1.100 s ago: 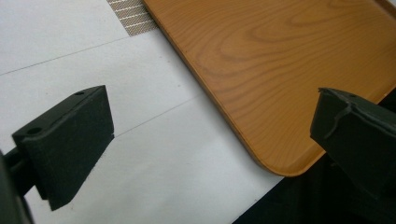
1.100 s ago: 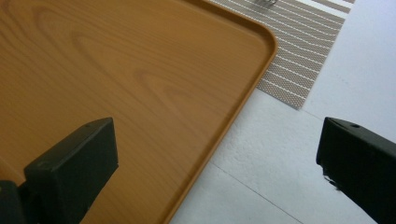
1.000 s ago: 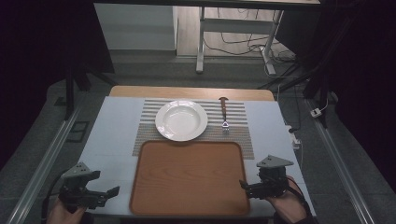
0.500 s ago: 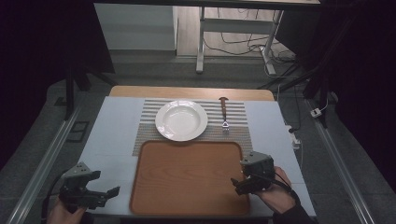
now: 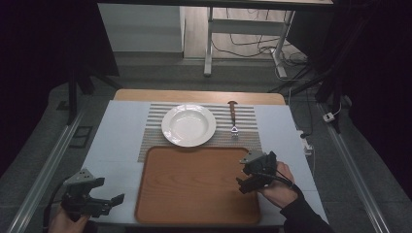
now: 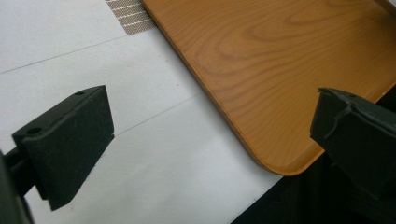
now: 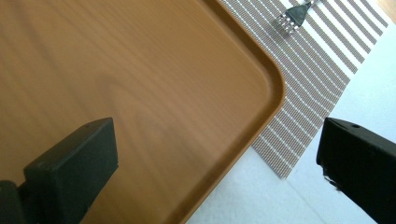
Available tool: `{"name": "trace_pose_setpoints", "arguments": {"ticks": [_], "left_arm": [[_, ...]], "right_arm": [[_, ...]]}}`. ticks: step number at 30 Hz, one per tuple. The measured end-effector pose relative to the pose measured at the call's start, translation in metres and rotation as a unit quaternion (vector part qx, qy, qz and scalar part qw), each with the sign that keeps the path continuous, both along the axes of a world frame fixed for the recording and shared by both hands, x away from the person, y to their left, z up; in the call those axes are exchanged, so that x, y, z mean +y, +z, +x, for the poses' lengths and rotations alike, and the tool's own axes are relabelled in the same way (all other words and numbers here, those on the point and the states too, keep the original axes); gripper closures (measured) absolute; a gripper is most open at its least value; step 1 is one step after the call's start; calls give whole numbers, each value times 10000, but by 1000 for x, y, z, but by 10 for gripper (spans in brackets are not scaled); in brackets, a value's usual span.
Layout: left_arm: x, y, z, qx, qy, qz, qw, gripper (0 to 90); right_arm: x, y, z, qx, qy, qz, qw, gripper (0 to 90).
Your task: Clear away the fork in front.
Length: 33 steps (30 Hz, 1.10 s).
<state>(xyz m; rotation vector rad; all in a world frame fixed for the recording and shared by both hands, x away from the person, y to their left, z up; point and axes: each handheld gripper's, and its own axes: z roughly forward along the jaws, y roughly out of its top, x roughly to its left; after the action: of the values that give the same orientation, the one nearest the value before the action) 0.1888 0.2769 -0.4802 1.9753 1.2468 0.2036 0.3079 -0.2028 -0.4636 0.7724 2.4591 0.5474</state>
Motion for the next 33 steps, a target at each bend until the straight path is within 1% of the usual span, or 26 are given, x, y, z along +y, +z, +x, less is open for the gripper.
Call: {"name": "trace_pose_setpoints", "arguments": {"ticks": [6, 10, 15, 17, 19, 21, 23, 27, 29, 30, 31, 33], "left_arm": [[0, 0, 0, 15, -6, -19, 10000, 0], [1, 0, 1, 24, 5, -32, 10000, 0], [1, 0, 1, 32, 7, -36, 10000, 0], [1, 0, 1, 36, 1, -43, 10000, 0], [1, -1, 1, 37, 6, -43, 10000, 0], [1, -1, 1, 46, -2, -47, 10000, 0], [1, -1, 1, 49, -7, -49, 10000, 0], [1, -1, 1, 56, -15, -54, 10000, 0], [1, -1, 1, 57, -17, -56, 10000, 0], [1, -1, 1, 57, -18, -58, 10000, 0], [1, -1, 1, 59, -21, -61, 10000, 0], [1, -1, 2, 64, -31, -64, 10000, 0]], "right_arm": [[5, -3, 15, -13, 24, -194, 9998, 0], [11, -5, 25, -60, 58, -322, 9994, 0], [20, -9, 38, -169, 188, -620, 9978, 0], [23, -11, 43, -197, 246, -760, 9966, 0], [27, -13, 48, -238, 316, -942, 9948, 0], [30, -16, 54, -299, 389, -1141, 9923, 0], [32, -17, 58, -347, 476, -1279, 9900, 0], [36, -16, 69, -408, 570, -1477, 9865, 0], [38, -15, 76, -485, 620, -1601, 9840, 0], [39, -15, 79, -487, 626, -1654, 9830, 0], [40, -14, 82, -507, 643, -1739, 9814, 0], [42, -15, 89, -514, 675, -1804, 9799, 0]]}}
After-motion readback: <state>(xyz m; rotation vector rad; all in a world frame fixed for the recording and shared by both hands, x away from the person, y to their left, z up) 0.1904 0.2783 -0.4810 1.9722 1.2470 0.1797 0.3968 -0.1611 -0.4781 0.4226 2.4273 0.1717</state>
